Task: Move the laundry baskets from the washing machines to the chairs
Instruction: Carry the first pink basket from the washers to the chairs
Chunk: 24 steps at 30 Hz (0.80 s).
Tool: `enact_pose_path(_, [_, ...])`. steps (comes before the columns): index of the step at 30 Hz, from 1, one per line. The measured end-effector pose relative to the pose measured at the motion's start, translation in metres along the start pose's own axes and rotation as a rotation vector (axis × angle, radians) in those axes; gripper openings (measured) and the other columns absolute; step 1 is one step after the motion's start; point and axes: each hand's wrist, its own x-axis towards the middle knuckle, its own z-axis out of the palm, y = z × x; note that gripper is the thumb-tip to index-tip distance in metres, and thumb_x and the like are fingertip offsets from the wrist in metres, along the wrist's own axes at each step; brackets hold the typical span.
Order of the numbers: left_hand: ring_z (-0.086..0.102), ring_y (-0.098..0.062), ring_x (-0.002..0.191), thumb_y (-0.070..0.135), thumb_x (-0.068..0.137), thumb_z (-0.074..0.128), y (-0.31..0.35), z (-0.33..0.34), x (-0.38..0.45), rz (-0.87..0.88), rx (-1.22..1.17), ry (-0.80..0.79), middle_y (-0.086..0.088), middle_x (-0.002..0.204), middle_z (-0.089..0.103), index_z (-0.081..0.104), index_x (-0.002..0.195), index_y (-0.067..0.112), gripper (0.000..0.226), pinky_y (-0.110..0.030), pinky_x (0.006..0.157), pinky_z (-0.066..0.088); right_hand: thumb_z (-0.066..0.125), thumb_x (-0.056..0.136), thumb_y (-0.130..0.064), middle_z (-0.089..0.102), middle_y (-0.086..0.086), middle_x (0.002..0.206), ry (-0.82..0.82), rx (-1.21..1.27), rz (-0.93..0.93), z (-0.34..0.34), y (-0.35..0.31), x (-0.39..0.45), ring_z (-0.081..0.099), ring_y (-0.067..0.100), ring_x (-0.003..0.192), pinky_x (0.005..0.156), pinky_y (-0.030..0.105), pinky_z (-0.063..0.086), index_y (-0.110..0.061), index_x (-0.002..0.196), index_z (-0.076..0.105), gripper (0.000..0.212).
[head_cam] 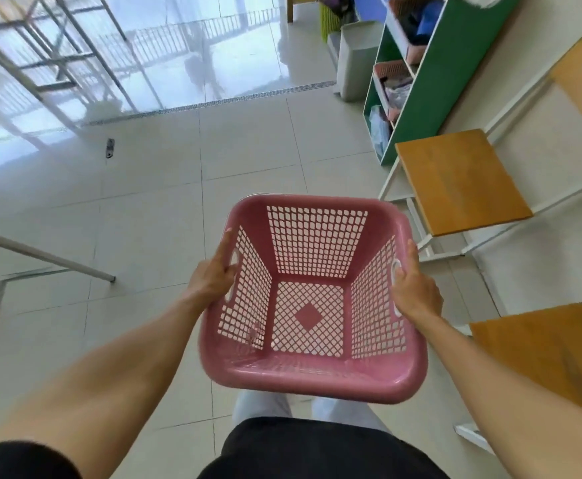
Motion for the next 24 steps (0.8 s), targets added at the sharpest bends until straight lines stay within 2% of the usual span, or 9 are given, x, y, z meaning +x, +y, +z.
enact_pose_path(2, [0.055,-0.022,0.072,0.038,0.095,0.051,-0.003,-0.006,0.036,0.029,-0.013,-0.029,-0.017,0.113,0.067,-0.02,0.13,0.072,0.086,-0.04,0.079,0.049,0.025,0.107,-0.044,0.063,0.006,0.081,-0.008,-0.013,0.024,0.002,-0.018,0.017,0.065,0.025,0.066,0.063,0.041,0.06,-0.049,0.154,-0.009,0.059])
enact_pose_path(5, [0.057,-0.025,0.076,0.041,0.094,0.052,-0.005,-0.019,0.099,0.084,0.002,-0.071,-0.019,0.113,0.066,-0.018,0.131,0.072,0.085,-0.043,0.083,0.049,0.027,0.107,-0.042,0.063,0.004,0.082,0.028,0.001,0.096,0.003,-0.045,0.041,0.065,0.025,0.067,0.064,0.042,0.06,-0.048,0.156,-0.007,0.06])
enact_pose_path(7, [0.056,-0.025,0.077,0.04,0.094,0.053,-0.003,-0.028,0.141,0.146,-0.001,-0.111,-0.019,0.113,0.066,-0.015,0.133,0.071,0.085,-0.044,0.083,0.049,0.028,0.107,-0.041,0.059,0.001,0.083,0.058,0.011,0.176,0.002,-0.062,0.049,0.063,0.024,0.068,0.06,0.037,0.055,-0.048,0.156,-0.007,0.06])
enact_pose_path(10, [0.055,-0.024,0.075,0.037,0.096,0.051,0.011,-0.044,0.201,0.255,0.052,-0.198,-0.02,0.115,0.065,-0.018,0.135,0.068,0.085,-0.045,0.082,0.05,0.03,0.107,-0.041,0.053,-0.005,0.07,0.12,0.05,0.259,0.002,-0.082,0.051,0.058,0.016,0.056,0.046,0.025,0.043,-0.049,0.155,-0.009,0.062])
enact_pose_path(13, [0.063,-0.034,0.078,0.032,0.097,0.048,0.034,-0.055,0.256,0.379,0.137,-0.267,-0.025,0.116,0.064,-0.022,0.134,0.066,0.086,-0.043,0.078,0.053,0.033,0.107,-0.042,0.046,-0.008,0.064,0.19,0.102,0.384,0.004,-0.097,0.051,0.049,0.008,0.05,0.04,0.018,0.031,-0.048,0.156,-0.007,0.064])
enact_pose_path(15, [0.066,-0.037,0.083,0.03,0.096,0.048,0.055,-0.059,0.286,0.465,0.172,-0.307,-0.027,0.12,0.061,-0.022,0.135,0.065,0.088,-0.045,0.079,0.055,0.034,0.107,-0.041,0.047,-0.007,0.066,0.22,0.123,0.458,0.008,-0.101,0.051,0.046,0.005,0.049,0.038,0.017,0.027,-0.045,0.157,-0.006,0.064])
enact_pose_path(19, [0.066,-0.041,0.092,0.025,0.095,0.048,0.098,-0.059,0.339,0.643,0.238,-0.365,-0.022,0.136,0.054,-0.022,0.136,0.063,0.09,-0.048,0.083,0.055,0.035,0.106,-0.041,0.054,-0.001,0.077,0.263,0.207,0.613,0.019,-0.105,0.056,0.05,0.009,0.051,0.04,0.021,0.031,-0.043,0.158,-0.003,0.064])
enact_pose_path(24, [0.068,-0.039,0.085,0.025,0.095,0.049,0.14,-0.051,0.387,0.748,0.269,-0.437,-0.022,0.131,0.058,-0.019,0.137,0.065,0.089,-0.05,0.075,0.058,0.036,0.106,-0.041,0.058,0.001,0.087,0.325,0.331,0.769,0.036,-0.111,0.079,0.058,0.012,0.053,0.04,0.02,0.038,-0.041,0.158,0.0,0.063])
